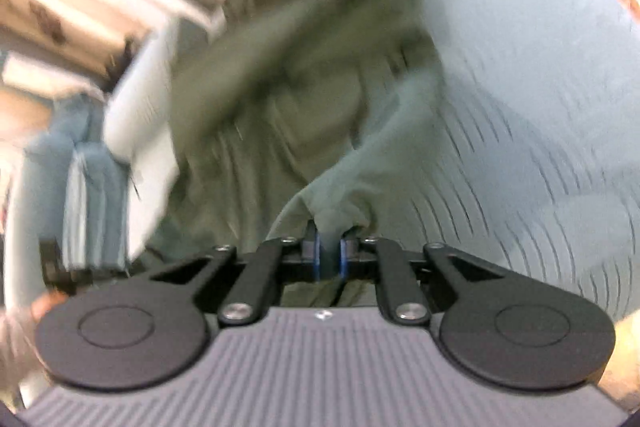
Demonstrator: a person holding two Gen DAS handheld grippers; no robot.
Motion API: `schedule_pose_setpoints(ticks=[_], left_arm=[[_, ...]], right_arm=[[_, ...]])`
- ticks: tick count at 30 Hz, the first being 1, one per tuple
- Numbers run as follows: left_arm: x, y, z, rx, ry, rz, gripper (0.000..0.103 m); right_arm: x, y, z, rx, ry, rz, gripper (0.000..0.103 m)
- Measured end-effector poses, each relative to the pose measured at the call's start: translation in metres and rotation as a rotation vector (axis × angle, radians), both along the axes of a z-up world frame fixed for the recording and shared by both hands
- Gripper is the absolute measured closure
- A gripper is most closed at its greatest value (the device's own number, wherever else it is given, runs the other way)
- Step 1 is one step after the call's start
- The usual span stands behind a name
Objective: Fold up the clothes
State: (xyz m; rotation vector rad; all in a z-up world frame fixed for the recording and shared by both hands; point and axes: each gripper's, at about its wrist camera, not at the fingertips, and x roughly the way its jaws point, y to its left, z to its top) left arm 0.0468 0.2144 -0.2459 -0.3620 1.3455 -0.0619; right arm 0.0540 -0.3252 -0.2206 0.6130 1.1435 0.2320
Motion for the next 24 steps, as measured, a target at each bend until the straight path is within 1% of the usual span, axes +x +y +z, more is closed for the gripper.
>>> schedule_pose_setpoints(ticks=[1, 3, 4, 5, 6, 7, 9, 10, 11, 13, 14, 15, 17, 18, 19, 20, 21, 22, 24], left_arm=[[0.008, 0.001, 0.003, -0.012, -0.009, -0.004, 0.095], [0.037, -0.004, 0.02, -0.063, -0.045, -0.039, 0.095], [0.046, -0.008, 0.023, -0.074, -0.057, -0.059, 0.095], [0.065, -0.019, 0.035, -0.09, -0.083, -0.095, 0.095], [0.085, -0.029, 0.046, -0.11, -0.111, -0.111, 0.095], [0.104, -0.034, 0.054, -0.121, -0.136, -0.097, 0.095], [0.142, -0.043, 0.068, -0.142, -0.184, -0.069, 0.095], [0.153, -0.043, 0.072, -0.142, -0.198, -0.041, 0.095], [0.174, -0.035, 0.075, -0.146, -0.217, 0.034, 0.095], [0.206, -0.013, 0.074, -0.148, -0.22, 0.201, 0.094], [0.222, -0.002, 0.072, -0.145, -0.218, 0.287, 0.094], [0.234, 0.008, 0.063, -0.118, -0.196, 0.38, 0.093], [0.245, 0.007, 0.048, -0.068, -0.161, 0.427, 0.092], [0.253, 0.002, 0.035, -0.022, -0.143, 0.434, 0.091], [0.256, 0.0, 0.029, -0.004, -0.141, 0.437, 0.09], [0.264, -0.008, 0.014, 0.024, -0.142, 0.447, 0.089], [0.272, -0.015, -0.001, 0.051, -0.142, 0.458, 0.089], [0.28, -0.02, -0.011, 0.071, -0.133, 0.468, 0.088], [0.3, -0.033, -0.032, 0.121, -0.11, 0.51, 0.087]], right_arm=[[0.02, 0.006, 0.018, -0.005, -0.03, -0.001, 0.091], [0.04, 0.015, 0.034, -0.018, -0.059, 0.01, 0.092], [0.059, 0.023, 0.048, -0.027, -0.092, 0.028, 0.092], [0.077, 0.031, 0.06, -0.035, -0.122, 0.042, 0.094], [0.087, 0.034, 0.065, -0.038, -0.134, 0.041, 0.094], [0.11, 0.041, 0.076, -0.051, -0.161, 0.03, 0.094], [0.143, 0.045, 0.085, -0.063, -0.192, -0.01, 0.094], [0.167, 0.043, 0.091, -0.08, -0.212, -0.056, 0.094], [0.187, 0.039, 0.095, -0.092, -0.223, -0.1, 0.094], [0.216, 0.028, 0.093, -0.119, -0.224, -0.158, 0.094], [0.234, 0.021, 0.091, -0.137, -0.223, -0.196, 0.094], [0.254, 0.013, 0.087, -0.16, -0.216, -0.229, 0.094], [0.301, -0.008, 0.06, -0.249, -0.143, -0.247, 0.094], [0.315, -0.014, 0.048, -0.269, -0.118, -0.236, 0.094], [0.342, -0.024, 0.019, -0.302, -0.072, -0.209, 0.094], [0.364, -0.032, -0.008, -0.318, -0.035, -0.179, 0.094], [0.377, -0.035, -0.028, -0.327, -0.011, -0.152, 0.094], [0.403, -0.039, -0.069, -0.342, 0.033, -0.089, 0.094], [0.436, -0.04, -0.134, -0.34, 0.121, 0.023, 0.093]])
